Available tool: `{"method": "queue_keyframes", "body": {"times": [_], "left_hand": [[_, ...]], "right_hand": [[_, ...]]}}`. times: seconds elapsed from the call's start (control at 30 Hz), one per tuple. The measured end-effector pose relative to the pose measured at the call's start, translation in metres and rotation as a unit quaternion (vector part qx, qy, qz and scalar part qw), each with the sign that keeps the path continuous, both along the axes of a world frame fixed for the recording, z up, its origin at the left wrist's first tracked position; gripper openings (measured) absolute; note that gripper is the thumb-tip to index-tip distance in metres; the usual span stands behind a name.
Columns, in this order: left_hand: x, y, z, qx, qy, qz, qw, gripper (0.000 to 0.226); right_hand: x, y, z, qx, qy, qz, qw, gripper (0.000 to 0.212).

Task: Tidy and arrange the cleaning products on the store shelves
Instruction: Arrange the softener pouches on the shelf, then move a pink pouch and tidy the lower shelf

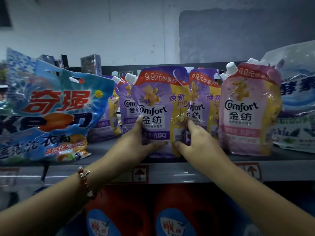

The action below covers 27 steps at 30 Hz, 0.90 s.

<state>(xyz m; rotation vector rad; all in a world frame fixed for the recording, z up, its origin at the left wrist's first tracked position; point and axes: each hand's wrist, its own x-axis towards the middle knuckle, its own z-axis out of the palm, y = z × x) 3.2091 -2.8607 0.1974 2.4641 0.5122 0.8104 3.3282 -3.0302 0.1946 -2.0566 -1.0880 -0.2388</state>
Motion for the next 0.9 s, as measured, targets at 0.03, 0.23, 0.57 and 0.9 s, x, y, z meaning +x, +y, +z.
{"method": "queue_keyframes", "body": {"times": [0.03, 0.23, 0.57, 0.9], "left_hand": [[-0.008, -0.002, 0.002, 0.051, 0.028, 0.021, 0.998, 0.1], [-0.072, -0.008, -0.002, 0.342, 0.106, 0.111, 0.927, 0.088], [-0.163, 0.029, 0.005, 0.33, 0.24, 0.212, 0.888, 0.102], [-0.306, 0.127, 0.002, 0.302, 0.258, 0.322, 0.86, 0.106]], "right_hand": [[-0.003, -0.004, 0.002, -0.014, -0.022, -0.01, 1.0, 0.072], [-0.042, -0.013, 0.014, -0.067, -0.244, 0.028, 0.967, 0.066], [-0.109, 0.042, 0.036, -0.176, -0.261, 0.137, 0.939, 0.077], [-0.212, 0.146, 0.046, -0.163, -0.206, 0.237, 0.935, 0.086]]}}
